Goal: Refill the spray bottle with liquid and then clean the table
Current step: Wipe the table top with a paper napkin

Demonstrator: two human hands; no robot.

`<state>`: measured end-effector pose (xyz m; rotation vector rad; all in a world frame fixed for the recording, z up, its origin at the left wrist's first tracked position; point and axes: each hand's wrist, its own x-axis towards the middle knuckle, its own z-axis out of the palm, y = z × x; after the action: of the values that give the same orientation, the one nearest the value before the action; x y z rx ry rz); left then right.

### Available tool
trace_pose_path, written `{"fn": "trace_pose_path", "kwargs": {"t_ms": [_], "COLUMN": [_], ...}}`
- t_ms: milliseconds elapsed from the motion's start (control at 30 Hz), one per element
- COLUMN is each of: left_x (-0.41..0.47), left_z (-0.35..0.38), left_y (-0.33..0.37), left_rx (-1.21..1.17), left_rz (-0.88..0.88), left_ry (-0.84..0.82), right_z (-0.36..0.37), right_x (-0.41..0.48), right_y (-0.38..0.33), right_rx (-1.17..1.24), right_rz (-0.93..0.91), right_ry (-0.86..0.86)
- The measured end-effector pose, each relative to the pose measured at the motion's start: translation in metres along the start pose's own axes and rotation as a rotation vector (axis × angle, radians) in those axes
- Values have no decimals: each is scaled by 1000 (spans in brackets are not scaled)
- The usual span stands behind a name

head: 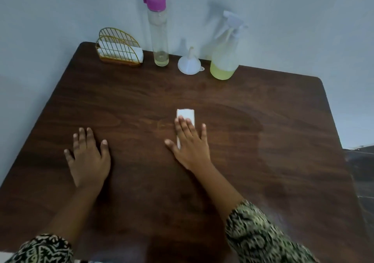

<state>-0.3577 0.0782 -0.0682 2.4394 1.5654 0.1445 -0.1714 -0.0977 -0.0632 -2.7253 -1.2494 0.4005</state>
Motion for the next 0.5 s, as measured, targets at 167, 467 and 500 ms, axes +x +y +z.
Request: {"fn": "trace_pose_path", "kwargs": {"t_ms": [167,467,500], "left_x": [0,1,1], "left_z": [1,3,3], "left_y": [1,-1,-1], "left_rx": [0,12,11], "left_rz": [0,1,1], "left_ry": [17,20,22], "right_z": [-19,-20,-17], "right_x": [27,140,134], "right_y": [74,-44,-61], "right_rx": [64,101,102], "right_rz": [381,80,-1], "right_ry": [76,42,27]}}
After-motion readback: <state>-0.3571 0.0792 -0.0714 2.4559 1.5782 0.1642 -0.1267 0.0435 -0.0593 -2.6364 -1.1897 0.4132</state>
